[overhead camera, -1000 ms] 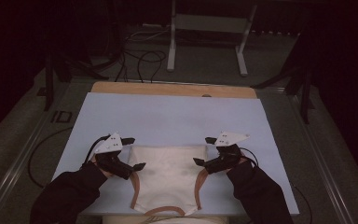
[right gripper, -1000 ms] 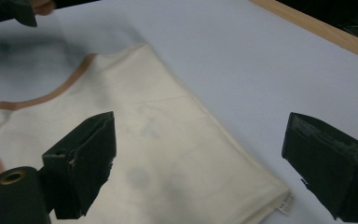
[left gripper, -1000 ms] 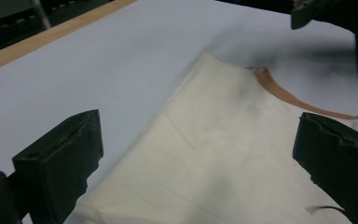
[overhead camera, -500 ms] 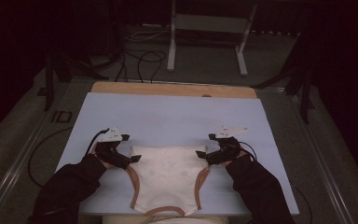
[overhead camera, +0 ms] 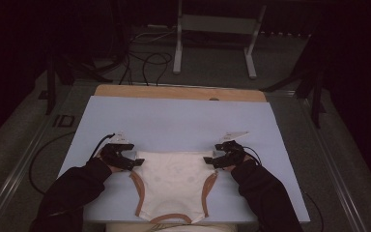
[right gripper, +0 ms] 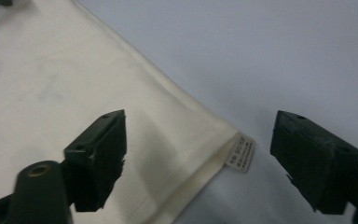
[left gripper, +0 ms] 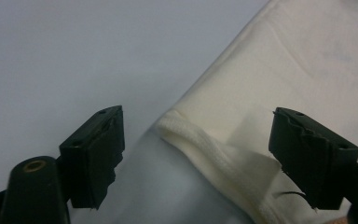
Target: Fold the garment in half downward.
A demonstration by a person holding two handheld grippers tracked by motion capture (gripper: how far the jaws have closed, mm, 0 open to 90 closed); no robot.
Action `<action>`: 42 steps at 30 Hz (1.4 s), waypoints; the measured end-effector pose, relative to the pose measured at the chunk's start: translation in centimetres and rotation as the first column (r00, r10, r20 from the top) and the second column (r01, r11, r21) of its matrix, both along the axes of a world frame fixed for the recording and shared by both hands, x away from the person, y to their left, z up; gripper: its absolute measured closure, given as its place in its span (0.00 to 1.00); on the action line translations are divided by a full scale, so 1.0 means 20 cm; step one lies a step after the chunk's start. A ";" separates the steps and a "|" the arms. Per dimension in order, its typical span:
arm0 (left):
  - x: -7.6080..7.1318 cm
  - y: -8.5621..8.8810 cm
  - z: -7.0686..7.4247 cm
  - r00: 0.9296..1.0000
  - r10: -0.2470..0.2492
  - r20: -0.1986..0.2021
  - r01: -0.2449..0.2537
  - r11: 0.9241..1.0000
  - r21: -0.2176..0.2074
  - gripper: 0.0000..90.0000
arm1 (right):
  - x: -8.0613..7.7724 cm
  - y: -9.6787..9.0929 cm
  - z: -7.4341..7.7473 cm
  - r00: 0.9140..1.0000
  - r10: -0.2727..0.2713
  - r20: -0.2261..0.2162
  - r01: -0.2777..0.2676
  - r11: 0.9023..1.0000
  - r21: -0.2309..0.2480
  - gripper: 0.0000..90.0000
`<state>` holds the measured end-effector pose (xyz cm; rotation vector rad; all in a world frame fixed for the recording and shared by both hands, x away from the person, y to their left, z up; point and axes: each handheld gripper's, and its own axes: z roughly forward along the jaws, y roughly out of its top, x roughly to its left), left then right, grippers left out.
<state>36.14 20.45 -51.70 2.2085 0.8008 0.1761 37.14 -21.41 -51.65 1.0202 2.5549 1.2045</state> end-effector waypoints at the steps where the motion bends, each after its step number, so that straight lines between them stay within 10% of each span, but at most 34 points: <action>1: 0.00 0.00 -0.01 1.000 -0.001 0.001 0.001 1.000 0.006 0.25 | 0.00 0.00 -0.01 1.000 0.004 -0.005 -0.005 1.000 -0.005 0.23; 23: 0.01 -0.01 -0.02 0.999 0.036 -0.029 -0.036 0.999 0.001 0.68 | -0.01 0.04 -0.01 0.998 0.060 -0.032 -0.062 0.996 -0.071 0.72; 28: 0.00 -0.02 -0.02 0.999 0.025 -0.039 -0.026 1.000 -0.016 0.93 | -0.01 0.04 0.00 0.997 0.063 -0.040 -0.066 0.995 -0.081 0.95; 42: 0.06 -0.01 0.05 0.996 0.082 0.026 -0.081 0.995 -0.061 0.97 | 0.02 0.03 0.07 1.000 0.021 0.014 -0.020 0.998 -0.064 0.96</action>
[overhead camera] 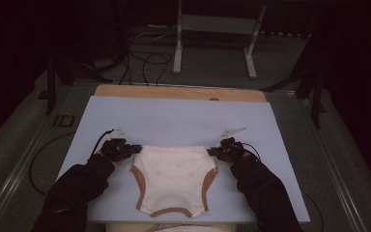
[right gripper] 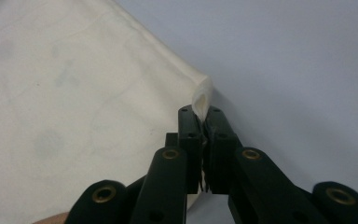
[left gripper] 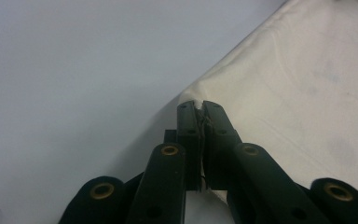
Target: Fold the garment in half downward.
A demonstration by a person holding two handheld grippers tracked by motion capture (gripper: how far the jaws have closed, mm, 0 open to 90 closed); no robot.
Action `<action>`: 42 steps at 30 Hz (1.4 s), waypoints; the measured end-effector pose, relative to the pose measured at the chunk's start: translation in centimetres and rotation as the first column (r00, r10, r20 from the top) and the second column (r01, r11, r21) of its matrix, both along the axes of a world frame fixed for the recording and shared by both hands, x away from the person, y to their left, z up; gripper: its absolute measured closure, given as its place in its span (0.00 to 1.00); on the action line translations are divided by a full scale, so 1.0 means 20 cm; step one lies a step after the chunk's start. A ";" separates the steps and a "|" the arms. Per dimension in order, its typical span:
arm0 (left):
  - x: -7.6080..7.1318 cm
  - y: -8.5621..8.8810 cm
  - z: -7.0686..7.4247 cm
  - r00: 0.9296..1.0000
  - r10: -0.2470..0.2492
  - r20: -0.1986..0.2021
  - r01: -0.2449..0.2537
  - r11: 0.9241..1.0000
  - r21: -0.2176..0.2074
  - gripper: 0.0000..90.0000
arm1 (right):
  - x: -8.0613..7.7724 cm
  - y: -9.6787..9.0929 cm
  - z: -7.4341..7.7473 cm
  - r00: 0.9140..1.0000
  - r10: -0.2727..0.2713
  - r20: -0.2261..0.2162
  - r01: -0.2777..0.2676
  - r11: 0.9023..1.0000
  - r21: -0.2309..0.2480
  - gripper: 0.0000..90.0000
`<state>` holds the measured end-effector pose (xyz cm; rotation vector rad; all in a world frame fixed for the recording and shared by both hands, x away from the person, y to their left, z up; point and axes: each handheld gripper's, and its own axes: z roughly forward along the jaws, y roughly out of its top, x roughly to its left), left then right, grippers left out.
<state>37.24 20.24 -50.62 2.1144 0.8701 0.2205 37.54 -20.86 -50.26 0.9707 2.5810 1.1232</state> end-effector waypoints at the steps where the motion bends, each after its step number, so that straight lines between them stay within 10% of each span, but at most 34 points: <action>1: 0.01 0.00 0.00 1.000 0.004 0.005 -0.004 1.000 0.000 0.97 | 0.02 0.00 0.01 1.000 -0.006 0.008 0.006 1.000 -0.002 0.96; 42: 0.27 -0.05 -0.09 0.990 0.138 -0.005 -0.138 0.990 0.030 0.96 | 0.33 0.04 -0.07 0.989 -0.145 -0.017 0.144 0.988 -0.048 0.96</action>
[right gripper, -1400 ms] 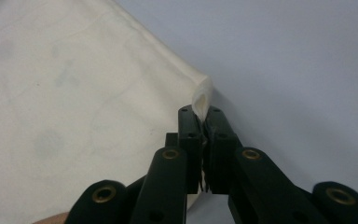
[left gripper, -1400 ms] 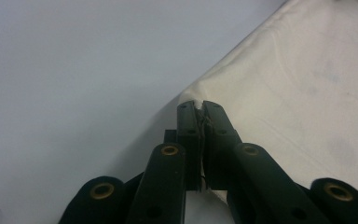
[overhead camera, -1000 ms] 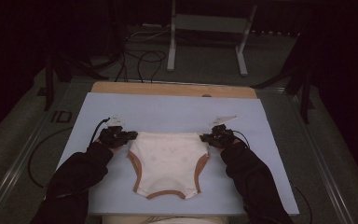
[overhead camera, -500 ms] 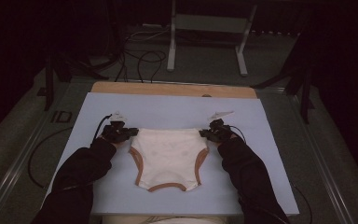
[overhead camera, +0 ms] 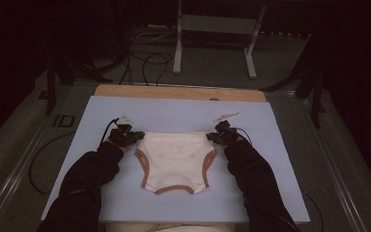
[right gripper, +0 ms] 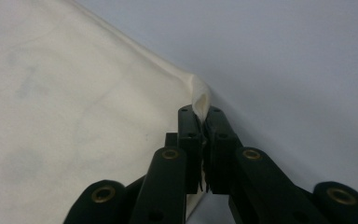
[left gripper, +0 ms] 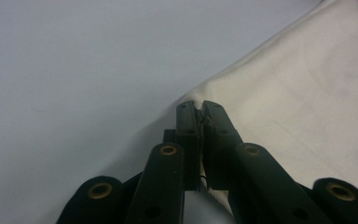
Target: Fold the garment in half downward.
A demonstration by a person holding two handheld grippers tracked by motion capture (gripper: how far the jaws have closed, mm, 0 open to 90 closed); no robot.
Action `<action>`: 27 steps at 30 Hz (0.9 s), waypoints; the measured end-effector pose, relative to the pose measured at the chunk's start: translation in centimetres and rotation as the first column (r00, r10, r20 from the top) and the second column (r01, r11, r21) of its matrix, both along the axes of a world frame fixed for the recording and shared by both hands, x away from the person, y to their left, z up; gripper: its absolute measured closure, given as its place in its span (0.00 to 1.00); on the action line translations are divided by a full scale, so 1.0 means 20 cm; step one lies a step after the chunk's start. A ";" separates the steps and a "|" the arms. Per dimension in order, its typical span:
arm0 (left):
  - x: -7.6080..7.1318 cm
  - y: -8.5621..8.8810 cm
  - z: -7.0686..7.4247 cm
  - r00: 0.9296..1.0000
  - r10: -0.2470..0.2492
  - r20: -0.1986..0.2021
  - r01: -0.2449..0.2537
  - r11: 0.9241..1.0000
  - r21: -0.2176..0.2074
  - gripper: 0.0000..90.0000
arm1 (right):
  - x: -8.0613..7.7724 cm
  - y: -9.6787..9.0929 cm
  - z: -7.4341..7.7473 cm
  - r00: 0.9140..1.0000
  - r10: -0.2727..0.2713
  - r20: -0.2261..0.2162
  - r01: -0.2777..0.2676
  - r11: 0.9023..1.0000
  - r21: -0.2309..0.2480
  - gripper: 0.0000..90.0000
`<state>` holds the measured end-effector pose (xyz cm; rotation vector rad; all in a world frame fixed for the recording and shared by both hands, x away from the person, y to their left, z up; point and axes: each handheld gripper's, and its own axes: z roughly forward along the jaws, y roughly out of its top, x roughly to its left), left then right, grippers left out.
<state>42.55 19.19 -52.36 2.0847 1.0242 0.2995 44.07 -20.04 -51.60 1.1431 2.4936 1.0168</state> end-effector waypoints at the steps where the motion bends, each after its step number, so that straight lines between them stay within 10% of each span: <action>1: 0.00 0.00 0.00 1.000 0.004 0.008 -0.004 1.000 -0.002 0.96 | 0.00 0.00 0.00 1.000 -0.003 -0.003 0.003 1.000 0.001 0.96; 27: 0.02 0.00 -0.01 1.000 0.026 -0.012 -0.026 1.000 0.003 0.93 | 0.04 0.01 -0.01 1.000 -0.019 -0.010 0.019 1.000 0.002 0.92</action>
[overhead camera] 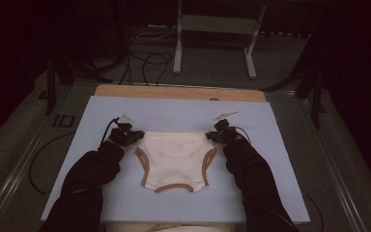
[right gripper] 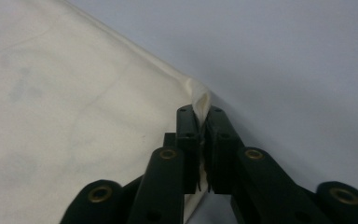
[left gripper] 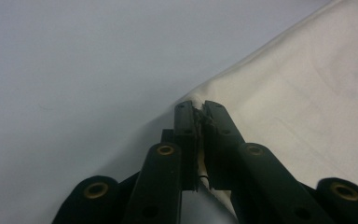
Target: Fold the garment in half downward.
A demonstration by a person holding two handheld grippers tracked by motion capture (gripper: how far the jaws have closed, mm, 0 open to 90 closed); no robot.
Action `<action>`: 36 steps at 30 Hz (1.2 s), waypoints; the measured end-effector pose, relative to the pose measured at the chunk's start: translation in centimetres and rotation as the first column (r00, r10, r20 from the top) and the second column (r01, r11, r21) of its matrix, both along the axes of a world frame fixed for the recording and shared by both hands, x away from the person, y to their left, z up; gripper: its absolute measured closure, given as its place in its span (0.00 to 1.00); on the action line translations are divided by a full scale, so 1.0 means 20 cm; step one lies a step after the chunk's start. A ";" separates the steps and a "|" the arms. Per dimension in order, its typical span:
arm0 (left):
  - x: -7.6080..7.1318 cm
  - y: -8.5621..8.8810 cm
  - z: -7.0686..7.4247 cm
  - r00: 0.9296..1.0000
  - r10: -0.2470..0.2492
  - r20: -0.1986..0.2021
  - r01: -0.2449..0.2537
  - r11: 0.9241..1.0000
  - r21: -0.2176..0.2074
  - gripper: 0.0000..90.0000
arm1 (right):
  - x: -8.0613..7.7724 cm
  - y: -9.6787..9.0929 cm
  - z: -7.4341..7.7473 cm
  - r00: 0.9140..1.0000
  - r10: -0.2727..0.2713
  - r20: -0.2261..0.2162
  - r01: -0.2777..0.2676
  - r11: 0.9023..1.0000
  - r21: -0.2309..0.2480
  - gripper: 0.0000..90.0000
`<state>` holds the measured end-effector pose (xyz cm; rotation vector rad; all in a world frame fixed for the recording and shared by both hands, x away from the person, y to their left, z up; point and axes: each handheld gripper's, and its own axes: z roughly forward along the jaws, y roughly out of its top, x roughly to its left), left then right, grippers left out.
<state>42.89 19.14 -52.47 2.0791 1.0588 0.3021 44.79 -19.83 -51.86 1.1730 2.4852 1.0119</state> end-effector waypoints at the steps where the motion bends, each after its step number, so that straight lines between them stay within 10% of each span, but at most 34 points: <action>1: 0.00 0.00 0.00 1.000 0.010 0.010 -0.010 1.000 0.012 0.89 | 0.00 0.00 0.00 1.000 0.003 0.003 -0.003 1.000 -0.001 0.88; 6: -0.02 0.03 0.04 0.999 0.042 0.021 -0.042 0.999 0.008 0.48 | 0.00 0.00 0.01 1.000 0.013 -0.002 -0.013 1.000 0.016 0.58; 17: -0.09 0.07 0.09 0.998 -0.061 0.020 0.062 0.997 -0.045 0.03 | -0.02 0.00 0.07 0.999 0.037 0.009 -0.038 0.996 0.078 0.17; 36: -0.24 0.10 0.22 0.979 -0.191 0.070 0.195 0.979 -0.063 0.00 | -0.07 0.12 0.18 0.994 0.093 0.060 -0.099 0.990 0.106 0.12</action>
